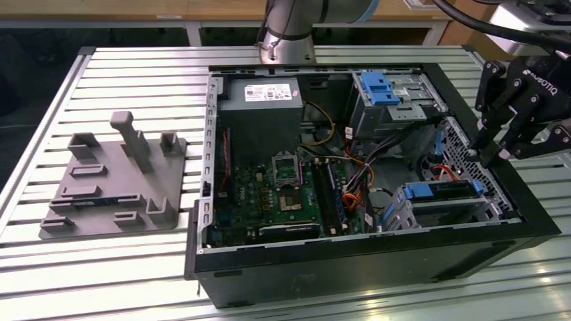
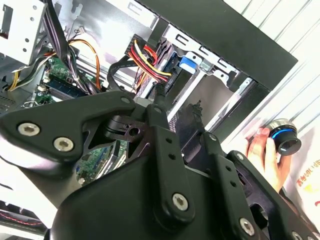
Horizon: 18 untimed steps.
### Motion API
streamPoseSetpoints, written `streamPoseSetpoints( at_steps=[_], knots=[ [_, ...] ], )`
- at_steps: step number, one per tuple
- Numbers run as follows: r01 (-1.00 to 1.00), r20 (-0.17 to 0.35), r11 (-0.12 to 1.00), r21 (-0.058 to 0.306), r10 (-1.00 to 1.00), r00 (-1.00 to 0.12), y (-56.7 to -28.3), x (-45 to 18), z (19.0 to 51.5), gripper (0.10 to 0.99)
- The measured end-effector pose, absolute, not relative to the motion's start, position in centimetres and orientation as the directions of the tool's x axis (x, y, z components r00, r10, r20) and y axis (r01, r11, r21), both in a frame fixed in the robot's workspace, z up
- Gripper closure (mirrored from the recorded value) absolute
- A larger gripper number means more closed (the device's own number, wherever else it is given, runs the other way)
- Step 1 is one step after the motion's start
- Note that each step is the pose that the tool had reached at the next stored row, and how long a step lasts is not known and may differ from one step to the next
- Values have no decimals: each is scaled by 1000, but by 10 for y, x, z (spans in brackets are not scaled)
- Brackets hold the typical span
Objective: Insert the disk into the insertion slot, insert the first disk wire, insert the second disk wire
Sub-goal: 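Insert the second disk wire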
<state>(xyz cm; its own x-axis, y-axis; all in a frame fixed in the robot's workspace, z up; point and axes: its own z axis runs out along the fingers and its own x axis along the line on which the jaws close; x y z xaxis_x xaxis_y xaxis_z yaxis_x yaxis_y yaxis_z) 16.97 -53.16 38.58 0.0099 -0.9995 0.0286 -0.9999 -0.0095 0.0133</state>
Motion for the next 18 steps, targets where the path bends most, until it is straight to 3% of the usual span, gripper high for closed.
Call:
streamPoseSetpoints(
  at_steps=[11, 18],
  knots=[
    [-1000, 39, -9, 14, -999, 10, -523, 170, 386, 725],
    [-1000, 139, -8, 17, -990, 10, -501, 170, 385, 725]
  ],
)
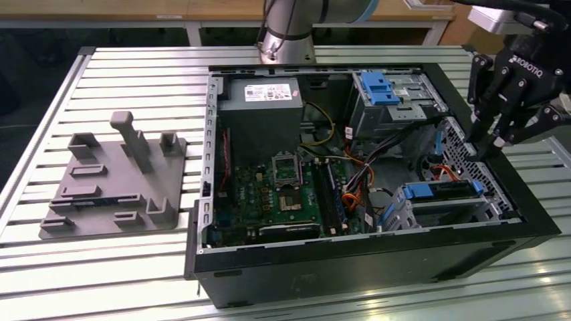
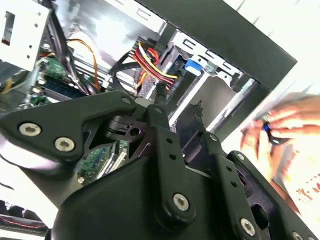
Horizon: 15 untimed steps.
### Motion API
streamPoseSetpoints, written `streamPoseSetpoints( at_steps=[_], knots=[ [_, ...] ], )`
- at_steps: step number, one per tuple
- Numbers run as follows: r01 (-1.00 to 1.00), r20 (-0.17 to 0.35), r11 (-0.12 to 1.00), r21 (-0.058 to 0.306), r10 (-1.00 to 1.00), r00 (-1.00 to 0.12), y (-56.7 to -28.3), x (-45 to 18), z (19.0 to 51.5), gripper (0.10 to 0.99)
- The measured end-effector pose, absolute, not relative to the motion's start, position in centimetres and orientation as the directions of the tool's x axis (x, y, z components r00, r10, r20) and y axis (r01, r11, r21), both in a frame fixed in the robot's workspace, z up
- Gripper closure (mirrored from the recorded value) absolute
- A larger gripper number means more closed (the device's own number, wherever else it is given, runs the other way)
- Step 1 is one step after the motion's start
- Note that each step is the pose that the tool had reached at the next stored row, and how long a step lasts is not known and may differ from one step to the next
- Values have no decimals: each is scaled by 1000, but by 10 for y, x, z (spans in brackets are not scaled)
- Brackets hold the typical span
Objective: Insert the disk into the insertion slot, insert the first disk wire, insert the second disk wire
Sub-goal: 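Insert the second disk wire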
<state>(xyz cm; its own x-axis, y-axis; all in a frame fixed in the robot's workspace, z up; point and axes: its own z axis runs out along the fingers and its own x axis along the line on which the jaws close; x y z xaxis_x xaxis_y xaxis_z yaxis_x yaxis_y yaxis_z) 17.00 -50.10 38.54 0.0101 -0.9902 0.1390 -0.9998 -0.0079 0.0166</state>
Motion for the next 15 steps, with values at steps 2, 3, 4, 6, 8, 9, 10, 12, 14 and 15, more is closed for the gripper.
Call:
streamPoseSetpoints(
  at_steps=[2, 3, 4, 6, 8, 9, 10, 12, 14, 15],
  knots=[
    [-1000, 163, -8, 17, -987, 10, -493, 170, 385, 725],
    [-1000, 167, -7, 17, -986, 10, -489, 170, 385, 725],
    [-1000, 168, -7, 17, -986, 10, -484, 170, 385, 725],
    [-1000, 169, -7, 17, -986, 10, -475, 170, 384, 725],
    [-1000, 169, -7, 17, -986, 10, -466, 170, 384, 725],
    [-1000, 169, -7, 17, -986, 10, -462, 170, 384, 725],
    [-1000, 170, -7, 17, -985, 10, -457, 170, 383, 725],
    [-1000, 176, -7, 17, -984, 10, -448, 170, 381, 725],
    [-1000, 199, -7, 17, -980, 10, -442, 168, 380, 725],
    [-1000, 216, -7, 17, -976, 10, -441, 167, 380, 725]
  ],
)
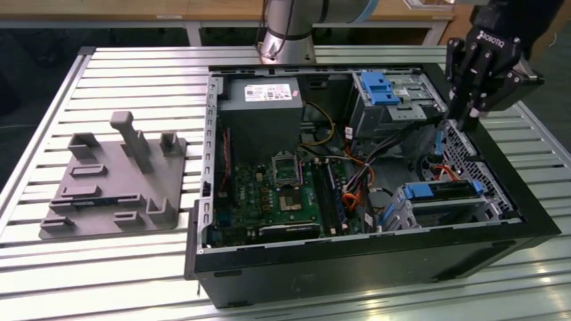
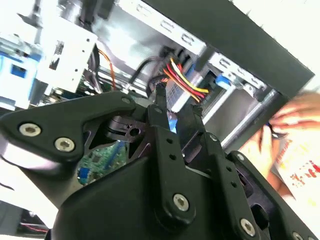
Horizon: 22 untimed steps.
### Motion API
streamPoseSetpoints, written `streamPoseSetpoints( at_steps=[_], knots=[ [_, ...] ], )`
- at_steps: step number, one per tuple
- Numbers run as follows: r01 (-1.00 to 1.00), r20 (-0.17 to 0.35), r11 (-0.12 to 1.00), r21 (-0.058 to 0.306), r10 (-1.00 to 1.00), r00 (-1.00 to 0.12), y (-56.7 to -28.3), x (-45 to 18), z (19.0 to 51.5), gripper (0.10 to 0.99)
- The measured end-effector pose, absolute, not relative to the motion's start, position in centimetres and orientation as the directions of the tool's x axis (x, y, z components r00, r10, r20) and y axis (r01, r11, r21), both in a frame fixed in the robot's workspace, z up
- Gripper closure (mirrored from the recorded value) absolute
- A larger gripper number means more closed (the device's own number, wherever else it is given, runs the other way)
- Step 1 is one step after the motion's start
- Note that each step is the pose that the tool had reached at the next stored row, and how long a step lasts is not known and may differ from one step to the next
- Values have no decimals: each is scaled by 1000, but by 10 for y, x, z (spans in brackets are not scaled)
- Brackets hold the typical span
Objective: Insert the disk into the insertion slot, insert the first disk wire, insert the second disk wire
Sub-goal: 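Insert the second disk wire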
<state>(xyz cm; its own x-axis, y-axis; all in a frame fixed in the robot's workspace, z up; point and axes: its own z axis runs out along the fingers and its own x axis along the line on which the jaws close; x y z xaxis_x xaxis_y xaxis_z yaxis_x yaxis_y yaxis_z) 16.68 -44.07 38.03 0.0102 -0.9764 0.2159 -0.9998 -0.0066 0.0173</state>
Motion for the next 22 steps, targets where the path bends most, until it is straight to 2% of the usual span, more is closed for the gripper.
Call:
streamPoseSetpoints(
  at_steps=[6, 14, 22],
  knots=[
    [-1000, 309, -5, 18, -951, 10, -437, 154, 379, 725],
    [-1000, 360, -5, 19, -933, 12, -433, 137, 374, 725],
    [-1000, 370, -6, 19, -929, 12, -432, 137, 363, 725]
  ],
)
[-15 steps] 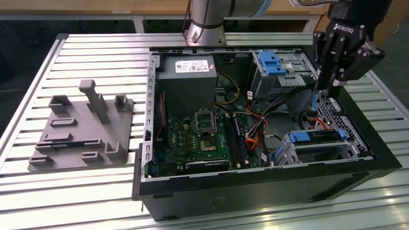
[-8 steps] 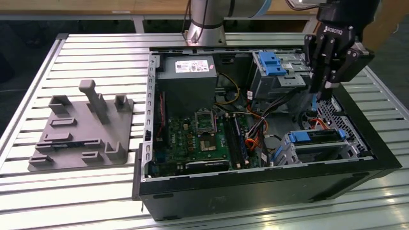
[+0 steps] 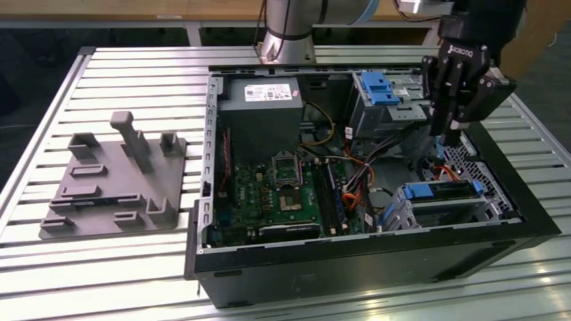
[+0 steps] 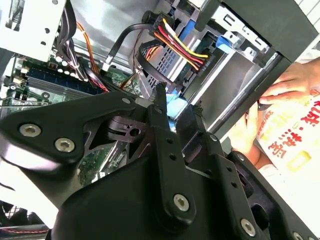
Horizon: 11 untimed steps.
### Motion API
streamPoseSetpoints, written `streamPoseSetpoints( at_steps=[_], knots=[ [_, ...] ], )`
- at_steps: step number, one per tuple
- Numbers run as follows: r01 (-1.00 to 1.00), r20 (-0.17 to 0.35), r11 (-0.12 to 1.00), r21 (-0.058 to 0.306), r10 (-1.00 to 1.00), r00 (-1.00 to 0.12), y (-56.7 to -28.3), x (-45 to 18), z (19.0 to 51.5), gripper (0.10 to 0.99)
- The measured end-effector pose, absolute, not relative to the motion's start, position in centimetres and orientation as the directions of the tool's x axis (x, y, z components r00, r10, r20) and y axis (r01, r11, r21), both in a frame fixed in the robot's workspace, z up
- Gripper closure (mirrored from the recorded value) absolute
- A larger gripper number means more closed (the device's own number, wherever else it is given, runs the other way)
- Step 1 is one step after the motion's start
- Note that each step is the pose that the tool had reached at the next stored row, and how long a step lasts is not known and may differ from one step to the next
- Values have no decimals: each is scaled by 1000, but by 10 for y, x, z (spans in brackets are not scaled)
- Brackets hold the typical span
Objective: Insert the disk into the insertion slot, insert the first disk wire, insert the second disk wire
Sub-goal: 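Insert the second disk wire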
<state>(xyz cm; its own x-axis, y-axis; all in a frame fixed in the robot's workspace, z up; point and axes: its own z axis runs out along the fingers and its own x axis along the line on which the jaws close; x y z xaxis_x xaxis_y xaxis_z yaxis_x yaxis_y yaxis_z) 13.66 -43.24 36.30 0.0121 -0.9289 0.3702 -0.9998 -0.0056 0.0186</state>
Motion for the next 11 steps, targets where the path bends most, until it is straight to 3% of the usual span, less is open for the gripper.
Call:
streamPoseSetpoints(
  at_steps=[11],
  knots=[
    [-1000, 383, -5, 19, -924, 12, -414, 137, 364, 725]
  ],
)
